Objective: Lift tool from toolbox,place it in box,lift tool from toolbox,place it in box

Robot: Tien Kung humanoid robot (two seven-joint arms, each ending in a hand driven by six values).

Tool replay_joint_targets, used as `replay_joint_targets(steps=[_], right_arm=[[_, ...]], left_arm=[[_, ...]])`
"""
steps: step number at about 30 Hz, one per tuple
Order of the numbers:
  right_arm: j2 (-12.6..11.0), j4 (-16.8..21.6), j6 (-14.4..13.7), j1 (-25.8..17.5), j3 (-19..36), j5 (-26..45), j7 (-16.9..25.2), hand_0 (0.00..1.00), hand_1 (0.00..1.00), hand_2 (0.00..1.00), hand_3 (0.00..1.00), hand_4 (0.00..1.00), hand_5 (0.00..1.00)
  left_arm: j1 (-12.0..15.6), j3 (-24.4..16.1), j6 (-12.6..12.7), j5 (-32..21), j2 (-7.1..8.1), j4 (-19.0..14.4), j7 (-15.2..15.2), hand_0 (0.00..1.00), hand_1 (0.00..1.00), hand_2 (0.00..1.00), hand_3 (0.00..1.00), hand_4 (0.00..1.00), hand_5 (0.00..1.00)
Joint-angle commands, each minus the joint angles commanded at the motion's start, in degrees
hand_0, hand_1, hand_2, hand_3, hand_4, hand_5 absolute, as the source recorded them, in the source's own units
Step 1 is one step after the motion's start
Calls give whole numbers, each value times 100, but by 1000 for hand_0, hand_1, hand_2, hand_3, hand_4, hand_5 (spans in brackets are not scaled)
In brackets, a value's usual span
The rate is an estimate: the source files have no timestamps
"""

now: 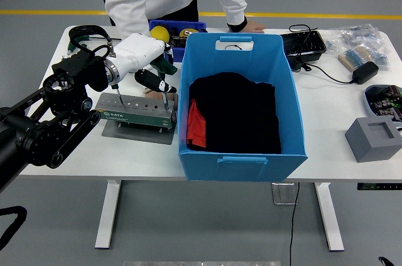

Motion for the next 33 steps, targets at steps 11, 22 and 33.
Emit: replay_joint_targets(steps=[11, 22, 33], right_arm=[[0, -4, 2, 6, 8, -4, 0, 680, 663, 711, 561, 783, 669], [-6, -5, 0, 20, -3, 8, 6, 679, 662, 712, 561, 784, 670], [-4, -4, 0, 22, 5, -8, 1, 679, 663, 712, 561, 783, 669]], left_arm=[[-36, 44, 36, 0, -16, 146, 66, 441, 268, 255, 314, 998, 550], [-84, 137, 168, 0, -39, 314, 119, 344, 153, 175, 216, 998, 560], [-94, 232, 349, 0, -64, 418, 160, 222, 86, 122, 153, 998, 578]])
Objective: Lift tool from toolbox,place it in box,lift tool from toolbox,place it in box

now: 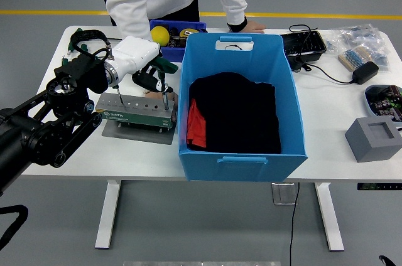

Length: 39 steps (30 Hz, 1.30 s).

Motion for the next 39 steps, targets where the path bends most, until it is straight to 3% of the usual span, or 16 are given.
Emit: replay_joint_targets(steps=[4, 5, 10, 11, 22, 23, 24, 28, 29, 39], right_arm=[[2, 1, -1, -3, 0, 0, -2, 679, 663, 712, 561, 783, 669], [2, 1, -1, -4, -4, 6, 0, 678, 662, 712, 561, 782, 669], [3, 2, -3, -7, -5, 1, -2, 678, 662, 712, 561, 782, 669], [4, 3, -3, -9, -7, 6, -1, 677, 662, 711, 561, 782, 669], [13, 8, -11, -37, 20, -31, -10, 678, 662, 712, 560, 782, 670], [14, 8, -11, -39, 21, -34, -11, 679, 663, 711, 560, 781, 668], [15, 8, -12, -42, 25, -39, -12, 679, 663, 711, 560, 781, 668], [12, 6, -12, -42, 15, -23, -8, 679, 663, 711, 560, 781, 668], [14, 5, -13, -43, 13, -16, -6, 677, 662, 712, 560, 781, 668], [13, 0, -15, -43, 3, 22, -1, 677, 661, 711, 559, 781, 668]], left_arm=[[-24, 51, 127, 0, -4, 13, -5, 222, 86, 122, 153, 998, 578], [-26, 62, 175, 0, -7, 21, -2, 151, 45, 96, 117, 998, 588], [-26, 128, 481, -104, -17, 74, -15, 151, 45, 96, 117, 998, 588], [-24, 141, 594, -171, -16, 89, -42, 129, 18, 65, 59, 998, 627], [-20, 168, 1253, -650, 15, 105, -447, 116, 2, 41, 28, 998, 646], [-24, 166, 1294, -693, 20, 102, -477, 110, 2, 26, 14, 903, 639], [-32, 164, 1343, -749, 31, 97, -514, 110, 2, 26, 14, 903, 639], [-112, 183, 1373, -892, 98, 78, -545, 110, 2, 26, 14, 903, 639], [-147, 208, 1373, -933, 127, 71, -554, 112, 2, 26, 9, 771, 620], [-548, 494, 1229, -1155, 455, -50, -555, 112, 2, 23, 10, 723, 579]])
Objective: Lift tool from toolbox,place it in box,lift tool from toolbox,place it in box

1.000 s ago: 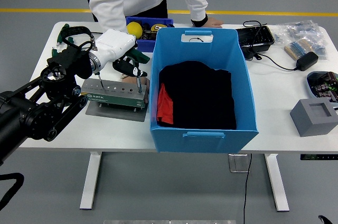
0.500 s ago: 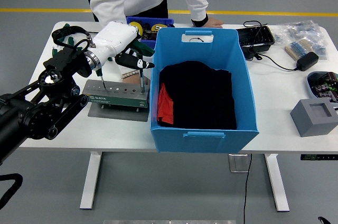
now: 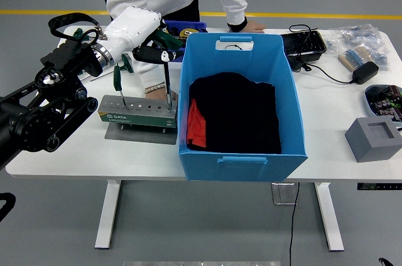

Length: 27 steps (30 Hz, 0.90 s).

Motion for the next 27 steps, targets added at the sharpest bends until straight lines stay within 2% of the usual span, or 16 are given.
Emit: replay_joint_targets(steps=[2, 10, 15, 20, 27], right_arm=[[-2, -1, -1, 0, -6, 17, 4, 677, 662, 711, 559, 781, 667], [-4, -4, -5, -15, 13, 8, -2, 677, 661, 712, 559, 780, 668], [-3, -5, -7, -22, 42, -32, -13, 677, 662, 712, 559, 781, 668], [1, -4, -9, -33, 56, -49, -19, 682, 662, 710, 559, 780, 667], [2, -1, -11, -33, 72, -96, -28, 683, 662, 710, 559, 781, 666]], left_arm=[[-109, 70, -67, -26, 88, -60, 14, 115, 2, 24, 14, 696, 544], [-527, 214, -275, -125, 379, -341, 53, 118, 2, 27, 18, 684, 527], [-694, 181, -304, -151, 459, -562, 55, 122, 2, 28, 19, 665, 507], [-739, 75, -293, -273, 399, -905, 62, 122, 2, 28, 20, 659, 497], [-647, 161, -203, -749, 46, -1397, 16, 122, 2, 28, 22, 649, 488]])
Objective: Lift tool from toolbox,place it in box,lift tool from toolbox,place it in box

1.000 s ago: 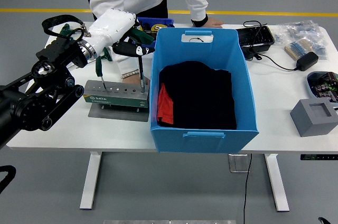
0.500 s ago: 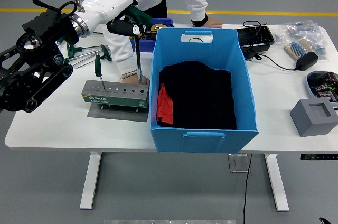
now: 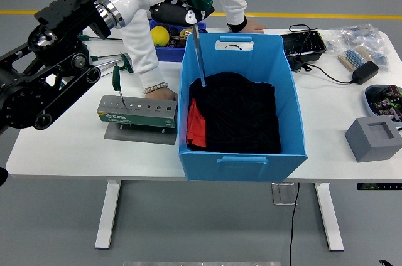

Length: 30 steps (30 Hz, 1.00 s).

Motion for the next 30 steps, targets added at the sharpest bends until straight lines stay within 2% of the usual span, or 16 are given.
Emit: replay_joint_targets(steps=[5, 8, 10, 19, 25, 27, 28, 29, 30], right_arm=[[-5, 3, -1, 8, 9, -23, -5, 682, 663, 710, 560, 781, 666], [-11, 1, 1, 24, 26, -58, -12, 682, 663, 710, 560, 781, 666], [-15, 0, 1, 32, 36, -74, -15, 682, 663, 710, 560, 781, 666], [-46, 0, 5, 79, 95, -183, -35, 681, 661, 710, 560, 781, 666], [-62, -7, 10, 88, 111, -224, -38, 682, 660, 710, 559, 782, 669], [-68, -8, 11, 88, 127, -249, -42, 682, 660, 710, 559, 782, 669], [-70, -8, 11, 88, 145, -276, -47, 682, 660, 710, 559, 782, 669], [-72, -8, 11, 88, 158, -295, -50, 682, 659, 710, 559, 781, 668], [-75, -9, 11, 90, 171, -314, -54, 682, 659, 710, 559, 781, 668]], left_arm=[[45, 339, 103, -434, -311, -44, -151, 128, 2, 33, 23, 647, 487], [73, 577, 138, -562, -522, 128, -221, 128, 2, 33, 23, 647, 487], [83, 690, 135, -600, -610, 232, -243, 128, 2, 33, 23, 647, 487], [76, 1270, 158, -792, -1141, 1110, -413, 131, 2, 37, 31, 645, 487], [16, 1509, 142, -998, -1399, 1600, -469, 132, 2, 40, 33, 646, 488], [-44, 1618, 58, -1120, -1482, 1746, -474, 132, 2, 40, 33, 646, 488], [-97, 1687, -108, -1118, -1534, 1817, -369, 132, 2, 40, 33, 646, 488], [-134, 1737, -262, -1096, -1566, 1861, -273, 267, 174, 199, 228, 743, 625], [-167, 1786, -415, -1070, -1595, 1906, -215, 267, 174, 199, 228, 743, 625]])
